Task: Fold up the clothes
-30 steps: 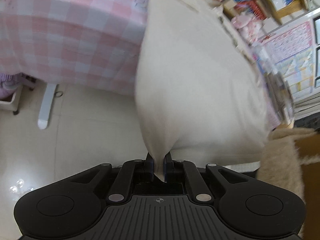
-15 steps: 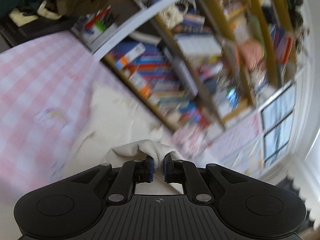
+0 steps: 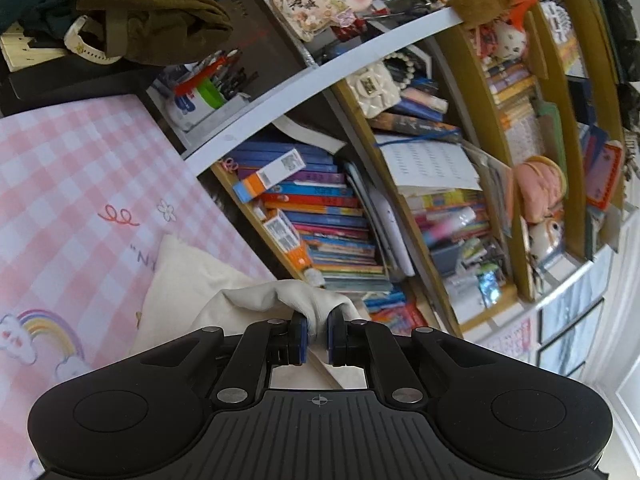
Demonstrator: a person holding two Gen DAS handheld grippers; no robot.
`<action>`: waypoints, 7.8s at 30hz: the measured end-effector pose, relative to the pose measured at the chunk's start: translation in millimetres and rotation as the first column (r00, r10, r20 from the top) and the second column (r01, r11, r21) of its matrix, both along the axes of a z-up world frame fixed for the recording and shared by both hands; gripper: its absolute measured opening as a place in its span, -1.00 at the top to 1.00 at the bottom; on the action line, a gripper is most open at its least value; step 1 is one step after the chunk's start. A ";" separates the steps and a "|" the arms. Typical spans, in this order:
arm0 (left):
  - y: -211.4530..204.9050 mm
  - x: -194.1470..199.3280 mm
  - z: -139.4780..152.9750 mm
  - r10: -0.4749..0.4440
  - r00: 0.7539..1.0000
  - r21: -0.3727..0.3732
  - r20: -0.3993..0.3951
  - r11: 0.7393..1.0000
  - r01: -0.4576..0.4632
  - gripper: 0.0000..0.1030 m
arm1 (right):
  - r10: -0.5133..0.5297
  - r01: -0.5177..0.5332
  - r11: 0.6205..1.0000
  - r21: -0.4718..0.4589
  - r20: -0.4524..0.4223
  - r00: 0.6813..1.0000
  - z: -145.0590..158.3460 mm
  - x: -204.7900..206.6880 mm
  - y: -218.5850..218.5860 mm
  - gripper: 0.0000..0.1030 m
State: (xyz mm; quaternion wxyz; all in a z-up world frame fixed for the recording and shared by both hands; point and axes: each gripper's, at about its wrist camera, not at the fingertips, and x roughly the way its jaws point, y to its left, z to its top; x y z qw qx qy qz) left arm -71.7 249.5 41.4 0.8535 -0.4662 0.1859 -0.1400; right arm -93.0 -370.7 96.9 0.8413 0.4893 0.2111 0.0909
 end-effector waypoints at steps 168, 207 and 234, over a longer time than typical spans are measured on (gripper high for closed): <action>-59.7 8.4 -56.7 0.417 0.740 0.301 -0.528 0.907 -0.296 -0.32 | 0.319 -0.495 0.667 -0.556 -0.388 0.865 -90.3 69.0 34.0 0.90; -8.4 21.1 -68.5 0.042 0.841 0.084 -0.540 0.996 0.004 -0.65 | 0.098 -0.442 0.429 -0.788 -0.446 0.890 -101.1 28.7 204.1 -0.52; 21.2 31.4 -81.1 -0.103 0.776 -0.252 -0.622 0.965 -0.074 -0.92 | 0.456 -0.559 0.081 -0.825 -0.468 0.757 -81.9 34.9 347.4 -0.54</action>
